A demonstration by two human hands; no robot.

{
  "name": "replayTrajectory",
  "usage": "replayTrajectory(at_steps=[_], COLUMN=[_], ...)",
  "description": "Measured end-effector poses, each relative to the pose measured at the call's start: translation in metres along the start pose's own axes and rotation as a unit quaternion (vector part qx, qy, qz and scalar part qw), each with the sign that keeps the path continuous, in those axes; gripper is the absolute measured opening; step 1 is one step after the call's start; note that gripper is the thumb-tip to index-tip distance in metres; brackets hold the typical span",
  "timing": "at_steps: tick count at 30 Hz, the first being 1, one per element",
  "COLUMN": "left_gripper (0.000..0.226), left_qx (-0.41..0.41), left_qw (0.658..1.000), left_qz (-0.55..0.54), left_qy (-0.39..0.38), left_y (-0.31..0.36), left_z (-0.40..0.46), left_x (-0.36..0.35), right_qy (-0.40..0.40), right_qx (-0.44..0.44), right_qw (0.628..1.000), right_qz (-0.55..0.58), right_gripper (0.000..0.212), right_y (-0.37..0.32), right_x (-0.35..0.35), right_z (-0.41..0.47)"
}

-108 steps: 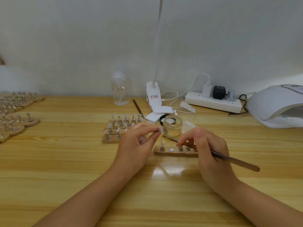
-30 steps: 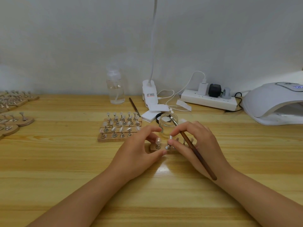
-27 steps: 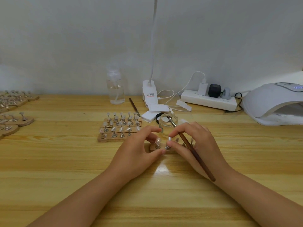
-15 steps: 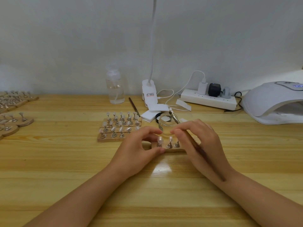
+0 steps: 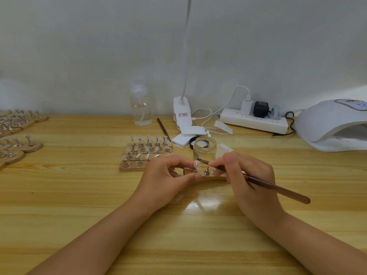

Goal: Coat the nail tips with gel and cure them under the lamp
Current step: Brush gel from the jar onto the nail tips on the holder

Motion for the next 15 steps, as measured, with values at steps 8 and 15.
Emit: replayTrajectory(at_steps=[8,15], left_gripper=[0.018,0.017], left_qx=[-0.006,0.004], left_qw=[1.000,1.000], left_qz=[0.025,0.030], left_qy=[-0.001,0.002], left_y=[-0.0004,-0.0017], left_z=[-0.0007,0.0002], left_x=[0.0003,0.0000], right_qy=[0.004,-0.009], right_qx=[-0.035,-0.051], right_qw=[0.999,0.999], right_qz=[0.035,-0.006], right_gripper=[0.047,0.039], right_y=[0.0015,0.0018], right_x=[0.0002,-0.0015], right_z=[-0.0052,-0.0029])
Point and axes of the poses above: each hand's wrist, its own z-axis towards the middle knuckle, its own x-axis out of the back of the hand, y = z × x, the point moved 3 cm from there along z, towards the middle knuckle, and after that the axes turned 15 degrees about -z, right-handed, at the moved point
